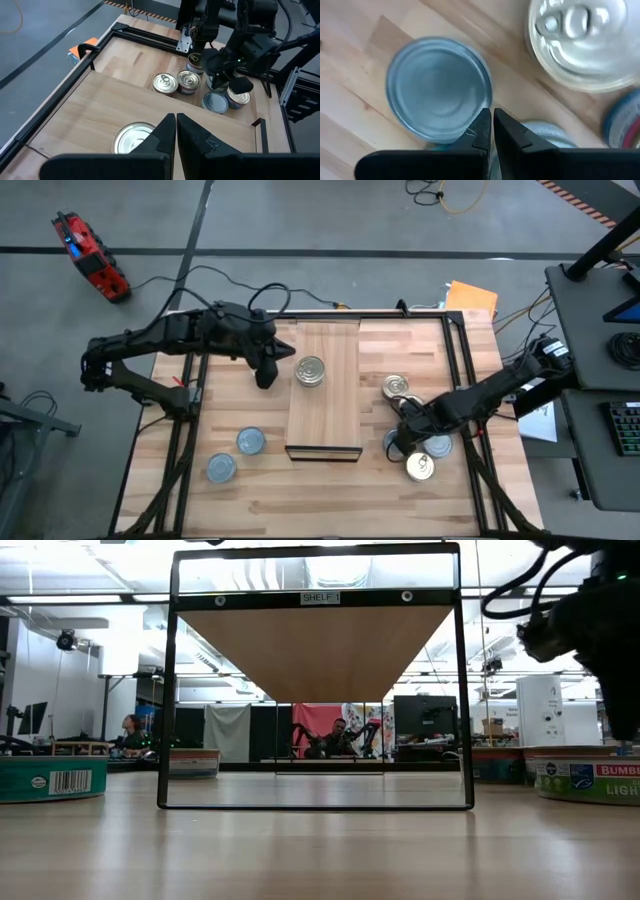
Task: Stack canned seafood by type on shelf
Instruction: Put the green tuna can on the shelf
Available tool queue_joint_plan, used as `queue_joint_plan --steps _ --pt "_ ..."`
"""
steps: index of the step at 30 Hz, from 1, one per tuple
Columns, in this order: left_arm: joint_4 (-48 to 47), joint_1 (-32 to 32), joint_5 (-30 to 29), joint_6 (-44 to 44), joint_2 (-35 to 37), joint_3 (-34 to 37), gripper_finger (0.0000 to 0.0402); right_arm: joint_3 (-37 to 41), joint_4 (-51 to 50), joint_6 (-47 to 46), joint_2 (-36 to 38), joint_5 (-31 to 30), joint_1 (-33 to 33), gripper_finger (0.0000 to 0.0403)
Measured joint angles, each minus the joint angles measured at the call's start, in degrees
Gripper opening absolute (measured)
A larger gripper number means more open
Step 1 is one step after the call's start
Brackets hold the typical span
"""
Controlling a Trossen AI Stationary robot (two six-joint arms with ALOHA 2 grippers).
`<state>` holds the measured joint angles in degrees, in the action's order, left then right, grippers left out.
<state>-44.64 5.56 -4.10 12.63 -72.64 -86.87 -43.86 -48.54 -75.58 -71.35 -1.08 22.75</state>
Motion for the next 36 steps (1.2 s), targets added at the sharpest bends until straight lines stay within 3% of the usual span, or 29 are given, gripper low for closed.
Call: queue_joint_plan --steps 8,14,23,36 --pt "0.29 0.00 0.02 -0.12 -1.49 0.00 0.0000 0.33 -0.21 4.47 -0.42 -0.01 -2.95 0.0012" --pt "0.57 0.00 0.11 -0.10 -2.91 0.00 0.0000 0.39 0.78 5.07 -0.79 3.05 -2.90 0.0012" --pt "0.93 0.00 0.14 -0.10 -2.59 -0.01 0.0000 2.45 6.12 5.50 -1.11 2.75 -2.79 0.0012" --pt "1.09 0.00 0.13 -0.10 -2.45 -0.33 0.0000 4.92 5.95 7.53 -0.90 2.66 -2.79 0.0012"
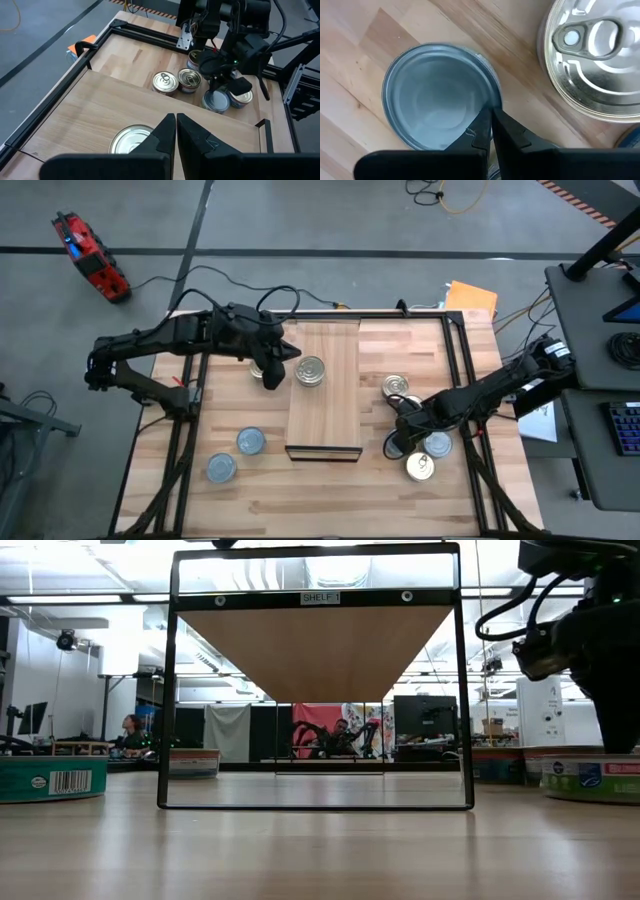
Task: Stack canned seafood by type on shelf
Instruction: Put the green tuna can on the shelf
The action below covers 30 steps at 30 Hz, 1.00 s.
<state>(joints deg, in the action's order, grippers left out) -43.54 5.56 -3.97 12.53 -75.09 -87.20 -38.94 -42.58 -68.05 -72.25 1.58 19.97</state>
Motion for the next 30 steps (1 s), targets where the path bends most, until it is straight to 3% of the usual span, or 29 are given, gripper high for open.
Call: queue_joint_plan --steps 30 --pt "0.41 0.00 -0.07 0.02 0.04 -0.08 0.0000 3.33 1.28 4.58 -1.14 -0.20 -1.38 0.0012"
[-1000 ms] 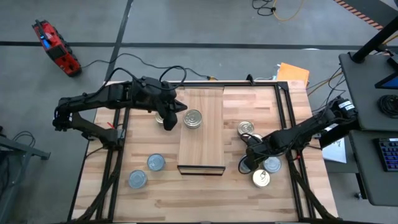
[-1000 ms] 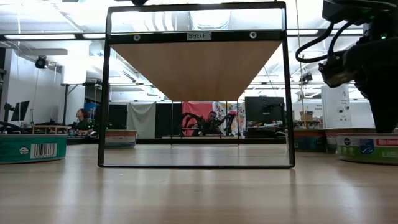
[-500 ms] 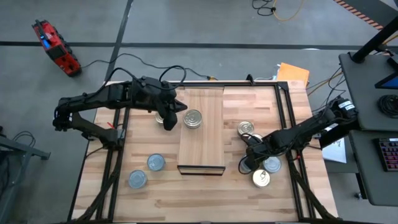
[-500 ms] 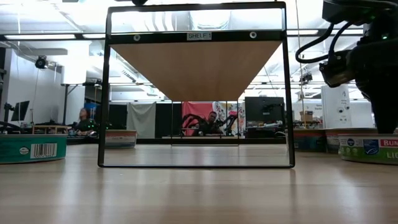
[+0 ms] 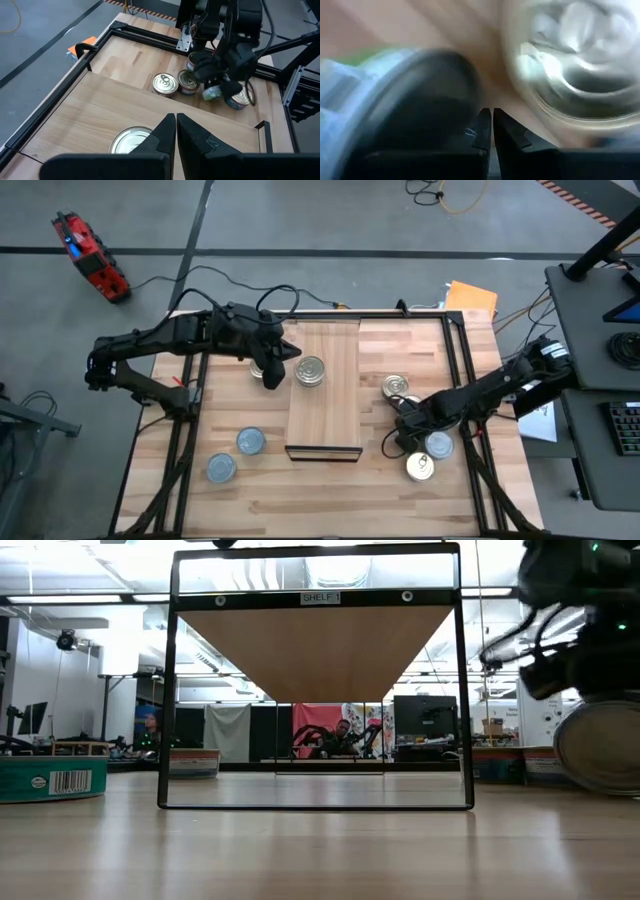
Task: Stack canned seafood by type on shelf
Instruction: Put the green tuna can on the shelf
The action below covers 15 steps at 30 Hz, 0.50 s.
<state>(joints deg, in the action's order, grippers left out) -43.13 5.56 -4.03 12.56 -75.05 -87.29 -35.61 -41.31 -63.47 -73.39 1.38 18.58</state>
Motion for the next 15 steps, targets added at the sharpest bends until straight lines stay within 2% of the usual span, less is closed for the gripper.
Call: queue_joint_plan --steps 9,15 --pt "0.57 0.07 -0.10 0.00 0.02 -0.02 0.0000 0.12 -2.34 0.29 0.49 -0.51 -0.52 0.0012" --pt "0.60 0.07 -0.09 0.00 0.02 -0.02 0.0000 -3.18 -9.54 0.19 1.20 -1.18 -0.52 0.0012"
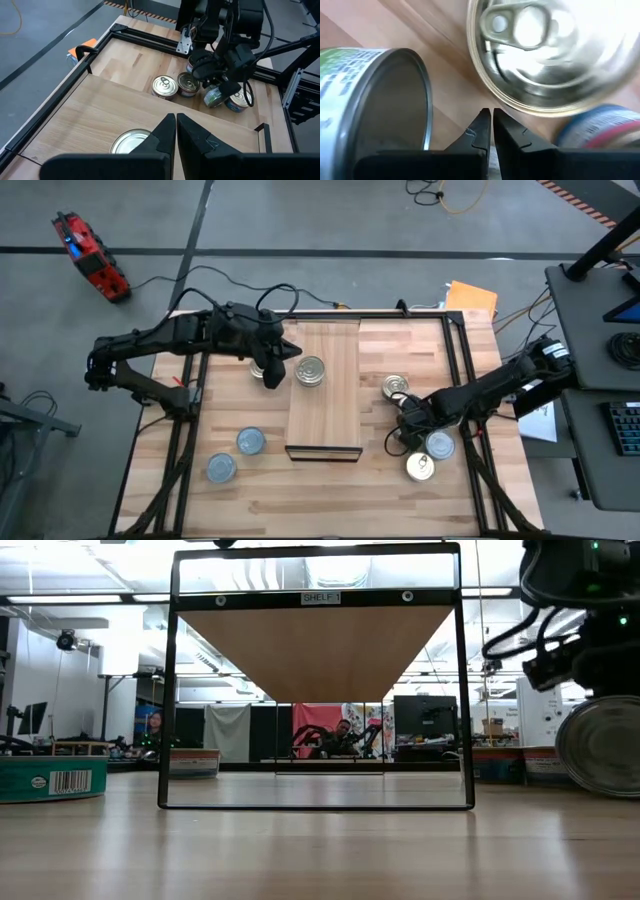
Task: Stack canned seafood by type on shelf
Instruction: Put the green tuna can on the shelf
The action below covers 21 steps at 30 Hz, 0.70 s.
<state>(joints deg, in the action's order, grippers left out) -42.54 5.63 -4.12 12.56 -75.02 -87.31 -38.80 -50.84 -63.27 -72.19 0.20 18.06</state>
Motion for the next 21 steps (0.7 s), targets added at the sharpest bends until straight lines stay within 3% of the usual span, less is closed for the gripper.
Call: queue_joint_plan --steps 17,21 --pt "0.14 0.00 0.02 -0.69 0.00 0.00 0.0000 -19.34 -12.04 -3.18 2.76 -0.29 -0.11 0.0013" --pt "0.14 0.00 0.04 -1.58 0.00 0.00 0.0000 -22.30 -11.69 -3.28 2.73 4.15 -0.11 0.0013"
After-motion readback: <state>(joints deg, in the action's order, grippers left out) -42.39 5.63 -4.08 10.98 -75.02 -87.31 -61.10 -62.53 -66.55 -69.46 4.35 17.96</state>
